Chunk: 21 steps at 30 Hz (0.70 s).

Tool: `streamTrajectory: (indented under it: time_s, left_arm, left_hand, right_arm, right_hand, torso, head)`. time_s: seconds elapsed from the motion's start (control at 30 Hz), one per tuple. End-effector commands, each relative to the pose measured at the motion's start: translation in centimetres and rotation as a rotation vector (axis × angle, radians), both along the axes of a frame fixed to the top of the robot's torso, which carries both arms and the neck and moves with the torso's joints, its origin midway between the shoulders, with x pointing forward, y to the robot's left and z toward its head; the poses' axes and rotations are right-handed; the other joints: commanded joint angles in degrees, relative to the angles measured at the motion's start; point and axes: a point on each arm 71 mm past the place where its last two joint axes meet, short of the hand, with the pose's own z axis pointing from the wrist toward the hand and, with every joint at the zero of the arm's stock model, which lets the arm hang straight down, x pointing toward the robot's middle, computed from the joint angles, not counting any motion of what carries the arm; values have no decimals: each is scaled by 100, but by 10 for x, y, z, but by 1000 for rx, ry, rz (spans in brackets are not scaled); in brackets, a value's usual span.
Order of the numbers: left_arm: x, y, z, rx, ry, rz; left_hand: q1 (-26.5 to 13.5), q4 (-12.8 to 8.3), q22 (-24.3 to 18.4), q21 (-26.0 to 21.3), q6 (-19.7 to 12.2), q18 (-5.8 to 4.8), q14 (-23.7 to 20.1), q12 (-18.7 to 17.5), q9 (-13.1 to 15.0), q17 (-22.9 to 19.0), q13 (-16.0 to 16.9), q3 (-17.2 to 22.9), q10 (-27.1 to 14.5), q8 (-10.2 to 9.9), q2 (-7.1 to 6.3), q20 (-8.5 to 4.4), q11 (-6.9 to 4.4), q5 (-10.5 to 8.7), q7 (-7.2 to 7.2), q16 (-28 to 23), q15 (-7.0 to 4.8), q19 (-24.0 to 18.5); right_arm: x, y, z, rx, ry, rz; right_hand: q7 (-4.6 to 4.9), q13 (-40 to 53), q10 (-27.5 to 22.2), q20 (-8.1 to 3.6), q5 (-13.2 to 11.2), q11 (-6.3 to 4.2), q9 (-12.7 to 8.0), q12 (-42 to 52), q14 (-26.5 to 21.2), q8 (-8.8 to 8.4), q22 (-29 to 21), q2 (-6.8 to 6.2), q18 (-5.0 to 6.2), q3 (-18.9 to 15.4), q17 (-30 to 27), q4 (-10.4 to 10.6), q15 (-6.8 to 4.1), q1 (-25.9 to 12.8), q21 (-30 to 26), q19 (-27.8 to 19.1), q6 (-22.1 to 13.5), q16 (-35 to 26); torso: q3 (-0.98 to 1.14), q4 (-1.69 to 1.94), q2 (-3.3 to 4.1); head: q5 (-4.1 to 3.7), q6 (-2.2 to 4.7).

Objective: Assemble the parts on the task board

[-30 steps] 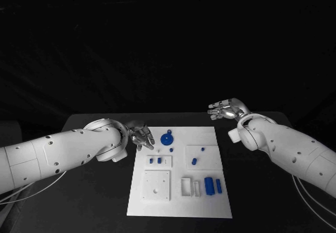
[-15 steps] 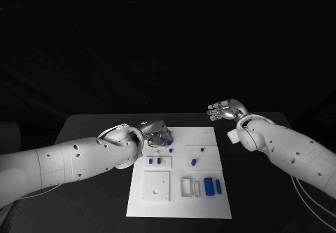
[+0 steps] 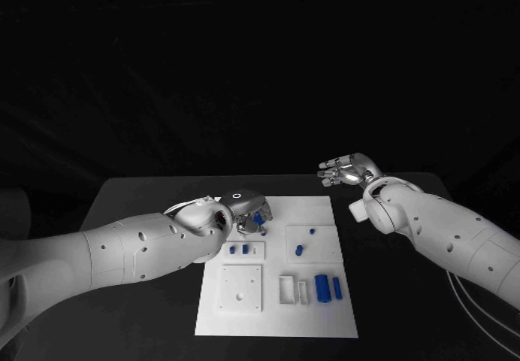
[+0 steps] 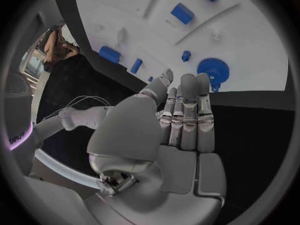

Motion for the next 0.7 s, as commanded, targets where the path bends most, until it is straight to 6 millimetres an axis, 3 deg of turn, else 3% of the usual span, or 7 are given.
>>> streamTrajectory:
  time_s: [0.03, 0.17, 0.33, 0.7]
  left_arm:
    - [0, -4, -5, 61, -20, -41]
    - [3, -4, -8, 71, -22, -30]
    - [7, -5, -10, 76, -14, -16]
    - [9, -7, -24, 77, 7, -20]
  left_hand:
    - [10, 76, 107, -44, 1, 63, 16, -32, -3, -12, -7, -9, -44, -20, -32, 10, -4, -37, -14, 24, 14, 30]
    - [-30, 268, 33, -168, -11, 51, 35, -30, -2, -25, -5, -95, -74, -19, -77, 28, -2, -179, -16, 38, 28, 95]
    - [64, 457, -11, -339, -11, 37, 40, -27, -2, -42, -3, -196, -75, -20, -92, 31, 2, -188, 0, 43, 37, 174]
    - [93, 379, 133, -277, 64, 38, 40, -31, 1, 5, -7, 38, 144, -18, -63, -3, -40, -142, -1, 193, 9, 189]
  right_arm:
    - [0, 1, 0, 2, -6, 4]
    - [0, 2, 0, 2, -6, 5]
    - [0, 3, 0, 3, -6, 8]
    - [0, 8, 0, 8, -5, 17]
  right_hand:
    - [-1, -8, -42, 35, 19, -15, 2, -19, -30, -1, -5, -2, -30, 21, -5, 0, 11, -42, -37, 18, 15, -29]
    - [-1, -8, -42, 35, 19, -15, 2, -19, -30, -1, -5, -2, -30, 21, -5, 0, 11, -42, -37, 18, 15, -29]
    - [-1, -8, -42, 35, 19, -15, 2, -19, -30, -1, -5, -2, -30, 21, -5, 0, 11, -42, -37, 18, 15, -29]
    - [-1, -8, -42, 35, 19, -15, 2, -19, -30, -1, -5, -2, -30, 21, -5, 0, 11, -42, -37, 18, 15, -29]
  torso:
    - [2, 7, -4]
    - [1, 6, -4]
    - [-3, 13, -4]
    - [-10, 0, 3]
  head:
    - [-5, 10]
    - [-5, 13]
    - [0, 5]
    - [-2, 11]
